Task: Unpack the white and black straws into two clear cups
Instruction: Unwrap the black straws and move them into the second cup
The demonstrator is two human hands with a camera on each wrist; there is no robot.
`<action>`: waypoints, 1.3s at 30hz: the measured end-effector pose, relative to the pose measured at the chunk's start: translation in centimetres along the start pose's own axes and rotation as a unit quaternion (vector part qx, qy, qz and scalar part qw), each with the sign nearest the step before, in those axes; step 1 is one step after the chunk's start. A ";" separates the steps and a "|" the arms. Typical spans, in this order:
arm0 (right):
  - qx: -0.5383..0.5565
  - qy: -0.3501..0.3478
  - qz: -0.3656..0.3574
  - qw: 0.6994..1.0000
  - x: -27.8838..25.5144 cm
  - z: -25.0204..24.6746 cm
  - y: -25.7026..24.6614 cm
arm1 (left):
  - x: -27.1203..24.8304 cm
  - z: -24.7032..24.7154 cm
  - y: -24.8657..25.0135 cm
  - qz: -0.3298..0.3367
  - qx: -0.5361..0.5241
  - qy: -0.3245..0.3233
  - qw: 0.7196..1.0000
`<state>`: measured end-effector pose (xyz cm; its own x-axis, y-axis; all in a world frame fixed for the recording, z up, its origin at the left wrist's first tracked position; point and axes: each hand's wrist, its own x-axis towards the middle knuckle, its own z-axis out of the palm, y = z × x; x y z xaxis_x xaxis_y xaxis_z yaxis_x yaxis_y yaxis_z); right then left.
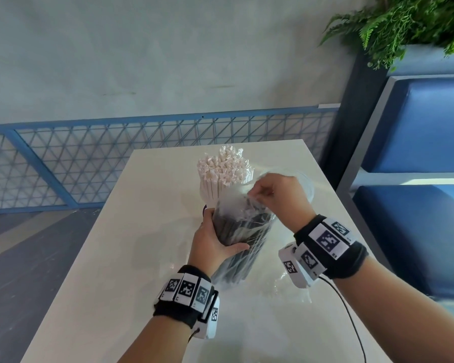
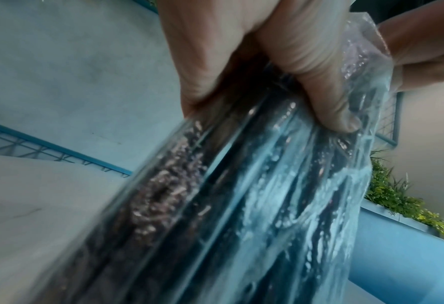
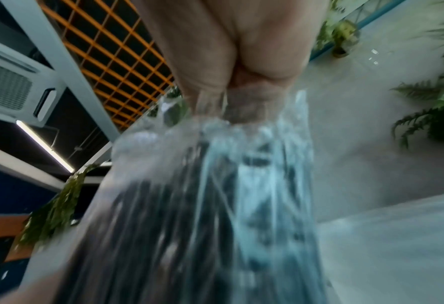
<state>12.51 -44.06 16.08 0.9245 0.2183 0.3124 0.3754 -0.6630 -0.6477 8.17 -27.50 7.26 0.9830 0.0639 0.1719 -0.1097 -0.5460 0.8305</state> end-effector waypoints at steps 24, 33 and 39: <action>0.192 0.077 0.062 0.976 -2.8 0.0 -0.6 | -0.8 -0.9 0.5 0.008 -0.074 0.006 0.997; 0.250 0.077 0.082 0.962 -1.0 0.7 -1.3 | -0.1 -1.4 2.2 0.034 -0.061 0.009 0.998; 0.304 0.122 0.075 0.942 0.4 -0.7 -1.9 | 0.4 -1.7 2.3 0.037 -0.049 0.020 0.998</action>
<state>12.11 -43.22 17.95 0.9551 -0.0652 0.2890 0.2796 -0.1249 -0.9520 8.08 -27.28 10.17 0.9651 0.0613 0.2547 -0.1980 -0.4660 0.8624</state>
